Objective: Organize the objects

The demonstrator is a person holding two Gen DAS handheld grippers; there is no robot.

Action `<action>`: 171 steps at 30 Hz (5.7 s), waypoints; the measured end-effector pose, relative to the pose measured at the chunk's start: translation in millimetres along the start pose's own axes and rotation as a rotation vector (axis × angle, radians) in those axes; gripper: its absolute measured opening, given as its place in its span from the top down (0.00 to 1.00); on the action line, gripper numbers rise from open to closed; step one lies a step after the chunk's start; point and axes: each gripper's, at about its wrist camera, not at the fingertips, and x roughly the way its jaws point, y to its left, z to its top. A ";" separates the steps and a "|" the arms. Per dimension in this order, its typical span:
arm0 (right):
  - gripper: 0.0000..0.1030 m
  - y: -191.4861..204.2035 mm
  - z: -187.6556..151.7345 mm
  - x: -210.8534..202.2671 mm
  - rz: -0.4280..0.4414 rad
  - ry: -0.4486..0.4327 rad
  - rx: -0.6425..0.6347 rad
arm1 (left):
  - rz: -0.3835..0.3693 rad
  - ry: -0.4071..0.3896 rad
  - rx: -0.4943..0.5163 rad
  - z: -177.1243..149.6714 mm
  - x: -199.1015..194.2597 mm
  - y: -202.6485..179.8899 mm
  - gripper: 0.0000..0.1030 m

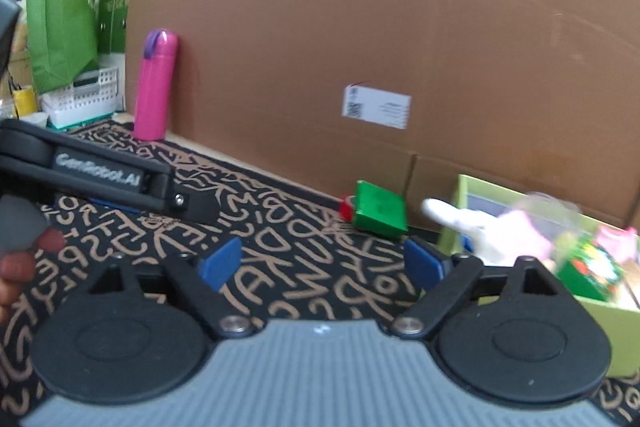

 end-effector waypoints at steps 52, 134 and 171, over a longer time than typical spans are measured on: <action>0.80 -29.8 -41.5 2.7 0.026 0.098 0.118 | -0.082 0.144 0.131 57.7 216.1 -60.6 0.32; 0.37 -182.4 -51.8 -139.2 -0.312 -0.143 0.237 | -0.501 0.056 0.363 38.8 25.8 -241.1 0.87; 0.00 -219.2 -65.5 -109.0 -0.428 -0.055 0.292 | -0.267 -0.040 0.280 13.6 41.0 -241.4 0.06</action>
